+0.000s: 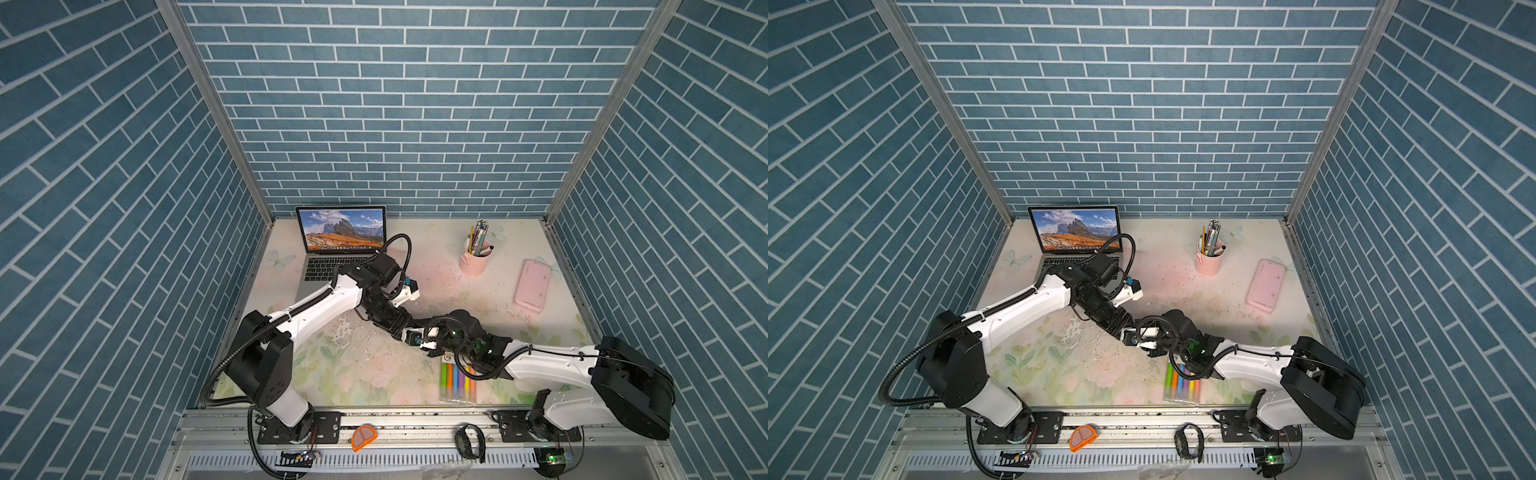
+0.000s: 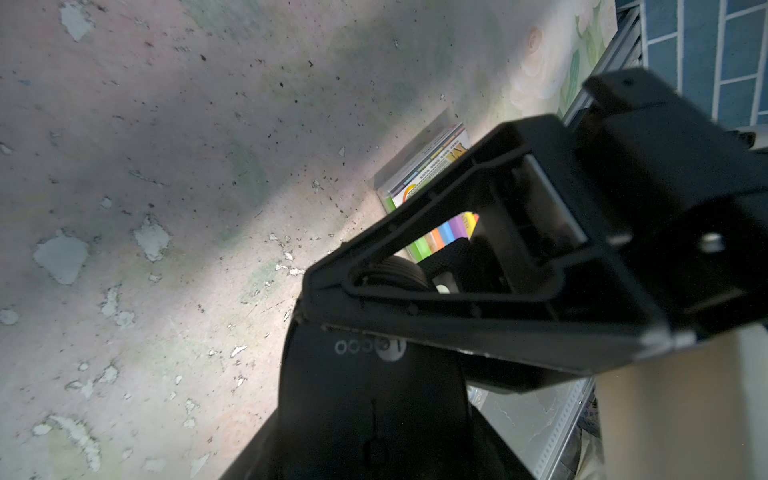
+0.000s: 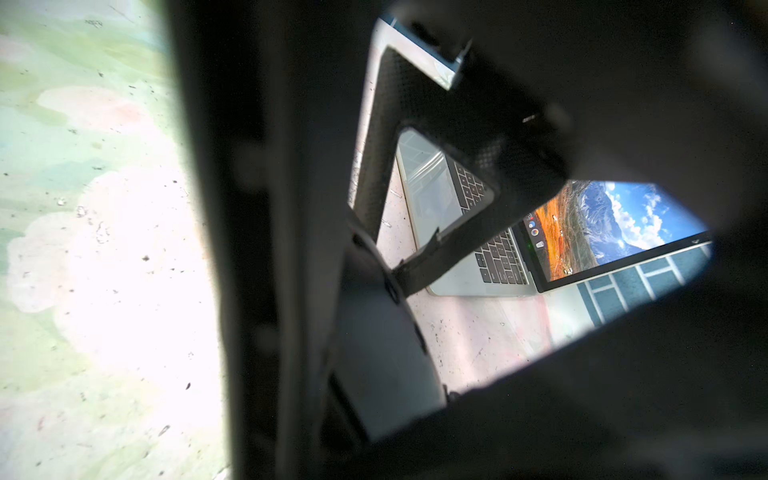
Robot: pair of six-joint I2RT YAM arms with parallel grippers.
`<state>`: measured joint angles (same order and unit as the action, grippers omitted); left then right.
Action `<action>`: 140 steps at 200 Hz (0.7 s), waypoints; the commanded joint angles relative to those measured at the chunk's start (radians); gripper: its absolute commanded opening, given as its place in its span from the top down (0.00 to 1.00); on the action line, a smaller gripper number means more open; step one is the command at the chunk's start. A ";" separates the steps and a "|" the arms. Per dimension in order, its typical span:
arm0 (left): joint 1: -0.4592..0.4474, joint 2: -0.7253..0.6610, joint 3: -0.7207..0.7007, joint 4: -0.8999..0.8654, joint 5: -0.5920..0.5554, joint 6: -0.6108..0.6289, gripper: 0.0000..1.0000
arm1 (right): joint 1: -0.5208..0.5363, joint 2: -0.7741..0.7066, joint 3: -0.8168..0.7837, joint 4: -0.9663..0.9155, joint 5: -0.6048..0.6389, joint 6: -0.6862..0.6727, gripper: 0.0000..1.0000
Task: Insert the wireless mouse receiver into the laptop
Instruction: Pick up the mouse from the center of the board.
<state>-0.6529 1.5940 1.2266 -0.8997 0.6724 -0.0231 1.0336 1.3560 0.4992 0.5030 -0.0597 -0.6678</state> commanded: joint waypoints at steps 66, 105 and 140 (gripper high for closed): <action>0.004 -0.109 -0.063 0.129 0.037 -0.024 0.01 | -0.068 -0.156 0.012 -0.052 -0.068 0.188 0.75; 0.065 -0.233 -0.155 0.267 0.006 -0.073 0.01 | -0.225 -0.252 0.013 -0.216 -0.190 0.289 0.75; 0.086 -0.393 -0.266 0.408 -0.102 -0.093 0.01 | -0.303 -0.324 0.044 -0.358 -0.261 0.332 0.75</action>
<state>-0.5797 1.3022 1.0214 -0.6254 0.6563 -0.0978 0.7685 1.0779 0.5022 0.2771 -0.2192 -0.4206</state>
